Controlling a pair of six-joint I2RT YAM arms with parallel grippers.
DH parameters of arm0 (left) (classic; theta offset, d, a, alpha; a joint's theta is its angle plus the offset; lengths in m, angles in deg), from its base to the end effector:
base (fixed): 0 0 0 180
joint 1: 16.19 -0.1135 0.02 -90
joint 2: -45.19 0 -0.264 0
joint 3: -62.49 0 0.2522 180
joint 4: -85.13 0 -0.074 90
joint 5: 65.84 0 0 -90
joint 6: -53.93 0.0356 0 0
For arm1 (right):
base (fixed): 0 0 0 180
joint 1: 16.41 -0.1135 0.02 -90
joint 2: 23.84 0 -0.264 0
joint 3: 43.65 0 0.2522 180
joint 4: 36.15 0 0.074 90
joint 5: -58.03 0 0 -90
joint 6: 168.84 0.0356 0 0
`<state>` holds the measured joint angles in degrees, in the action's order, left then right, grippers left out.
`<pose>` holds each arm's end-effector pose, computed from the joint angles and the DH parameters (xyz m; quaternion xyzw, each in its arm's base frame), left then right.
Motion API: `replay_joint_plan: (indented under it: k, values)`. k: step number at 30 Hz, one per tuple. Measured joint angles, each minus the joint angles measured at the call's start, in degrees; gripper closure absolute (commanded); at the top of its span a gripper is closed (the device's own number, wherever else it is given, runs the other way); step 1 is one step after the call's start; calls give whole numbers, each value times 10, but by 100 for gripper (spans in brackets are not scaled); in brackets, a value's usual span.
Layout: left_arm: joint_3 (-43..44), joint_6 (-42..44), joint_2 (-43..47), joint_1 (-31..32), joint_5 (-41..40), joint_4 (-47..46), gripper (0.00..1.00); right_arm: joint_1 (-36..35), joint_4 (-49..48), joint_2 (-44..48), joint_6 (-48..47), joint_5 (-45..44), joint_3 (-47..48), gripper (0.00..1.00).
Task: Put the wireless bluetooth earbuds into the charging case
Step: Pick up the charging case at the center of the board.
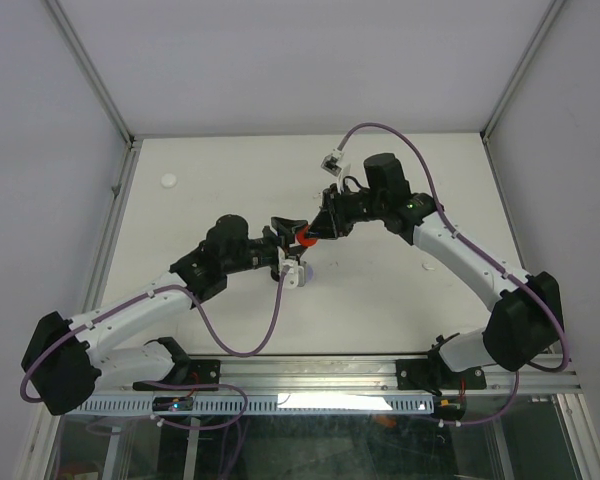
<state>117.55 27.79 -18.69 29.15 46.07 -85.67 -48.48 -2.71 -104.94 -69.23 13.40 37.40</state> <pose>0.1696 -0.1906 0.2788 0.7122 0.3691 -0.0589 0.5942 0.2526 0.1882 0.3195 -0.3373 0.7616 0.4729 0.2873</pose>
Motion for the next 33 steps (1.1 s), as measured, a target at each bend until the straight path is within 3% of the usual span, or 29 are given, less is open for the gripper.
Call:
replay_joint_plan:
  k: [2, 7, 16, 23, 33]
  values:
    - [0, -2, 2, 1, -2, 0, 45, 1, -1, 0, -1, 3, 0, 98]
    - [0, -13, 5, 1, -10, 0, 35, 2, -10, 1, 5, 6, -1, 100]
    - [-15, -110, 18, 1, -59, -19, 31, 16, -66, 47, 23, 0, -47, 100]
    - [-40, -311, 34, 0, -81, -83, 32, 29, -168, 111, 61, -18, -119, 100]
    - [-167, -673, 51, -49, -58, -347, 37, 30, -310, 164, 110, -29, -198, 100]
